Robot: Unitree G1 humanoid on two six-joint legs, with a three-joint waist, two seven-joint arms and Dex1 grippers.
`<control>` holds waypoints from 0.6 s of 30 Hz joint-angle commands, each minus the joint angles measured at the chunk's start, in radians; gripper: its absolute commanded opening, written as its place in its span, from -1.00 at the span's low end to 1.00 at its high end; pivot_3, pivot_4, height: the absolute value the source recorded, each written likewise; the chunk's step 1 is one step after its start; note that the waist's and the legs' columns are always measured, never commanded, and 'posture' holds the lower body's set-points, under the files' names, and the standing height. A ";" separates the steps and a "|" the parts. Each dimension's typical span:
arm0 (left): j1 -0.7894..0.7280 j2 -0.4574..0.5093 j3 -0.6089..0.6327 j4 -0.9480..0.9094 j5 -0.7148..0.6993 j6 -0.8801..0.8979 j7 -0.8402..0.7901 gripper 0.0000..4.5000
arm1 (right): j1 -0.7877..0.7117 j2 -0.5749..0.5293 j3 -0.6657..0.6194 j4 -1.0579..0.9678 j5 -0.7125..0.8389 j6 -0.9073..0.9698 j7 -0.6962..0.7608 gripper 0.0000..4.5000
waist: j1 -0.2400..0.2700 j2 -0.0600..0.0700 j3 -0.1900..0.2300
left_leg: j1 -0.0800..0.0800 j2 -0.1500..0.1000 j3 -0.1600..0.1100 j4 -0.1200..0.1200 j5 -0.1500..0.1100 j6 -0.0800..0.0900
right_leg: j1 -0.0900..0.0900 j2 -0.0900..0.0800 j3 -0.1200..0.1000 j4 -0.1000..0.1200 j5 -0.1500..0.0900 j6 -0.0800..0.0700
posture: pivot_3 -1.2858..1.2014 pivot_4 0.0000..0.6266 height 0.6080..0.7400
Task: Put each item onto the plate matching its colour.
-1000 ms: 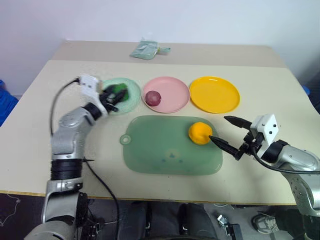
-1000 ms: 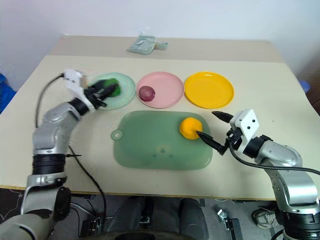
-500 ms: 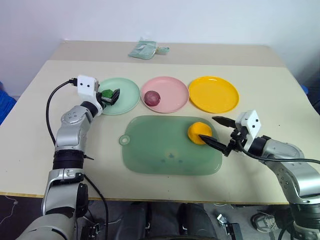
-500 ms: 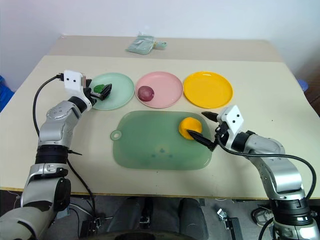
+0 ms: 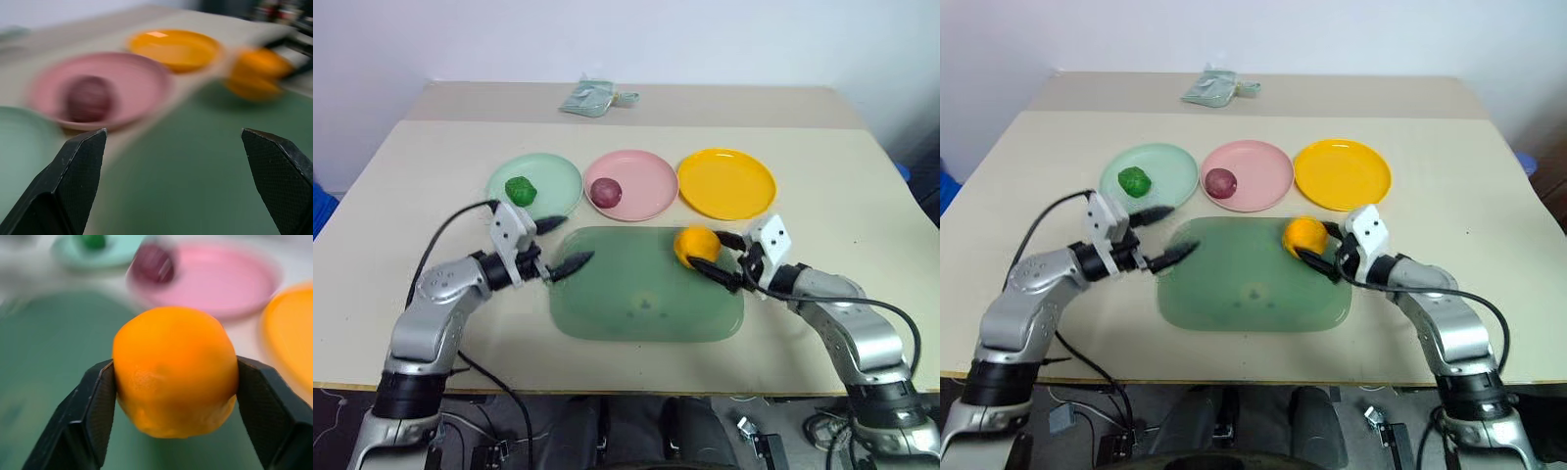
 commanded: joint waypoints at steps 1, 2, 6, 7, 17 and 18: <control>0.019 -0.007 -0.039 -0.095 -0.023 0.015 0.002 1.00 | -0.134 0.039 -0.025 0.168 -0.104 -0.067 -0.142 0.32 | 0.001 0.000 0.000 | 0.000 0.000 0.000 0.000 0.000 0.000 | 0.000 0.000 0.000 0.000 0.000 0.000 | 0.03 -0.52 1.00; 0.024 -0.014 -0.045 -0.108 -0.022 0.020 0.013 1.00 | -0.186 0.053 -0.018 0.253 -0.141 -0.083 -0.187 0.32 | 0.002 0.000 0.000 | 0.000 0.000 0.000 0.000 0.000 0.000 | 0.000 0.000 0.000 0.000 0.000 0.000 | 0.03 -0.52 1.00; 0.043 -0.035 -0.060 -0.144 -0.018 0.036 0.052 1.00 | -0.335 0.084 0.004 0.534 -0.241 -0.163 -0.273 0.32 | 0.000 0.001 0.000 | 0.000 -0.001 0.000 -0.001 0.000 0.000 | -0.001 0.000 0.000 0.000 0.000 0.000 | 0.03 -0.52 1.00; 0.046 -0.040 -0.061 -0.152 -0.017 0.039 0.064 1.00 | -0.361 0.089 0.004 0.590 -0.250 -0.180 -0.277 0.32 | -0.002 0.001 0.000 | 0.000 -0.001 0.000 -0.001 0.000 0.000 | -0.001 0.000 0.000 0.000 0.000 0.000 | 0.03 -0.52 1.00; 0.104 -0.060 0.019 -0.166 0.034 0.005 0.220 1.00 | -0.396 0.042 -0.015 0.691 -0.263 -0.448 -0.164 0.98 | -0.021 0.002 0.001 | -0.001 0.000 0.001 -0.003 0.000 0.000 | -0.002 0.001 0.000 0.000 0.000 0.000 | 0.03 -0.52 1.00; 0.104 -0.065 0.063 -0.139 0.056 -0.011 0.267 1.00 | -0.363 0.020 -0.022 0.648 -0.241 -0.460 -0.108 0.98 | -0.019 0.002 0.001 | -0.001 0.000 0.001 -0.003 0.000 0.000 | -0.002 0.001 0.000 0.000 0.000 0.000 | 0.03 -0.52 1.00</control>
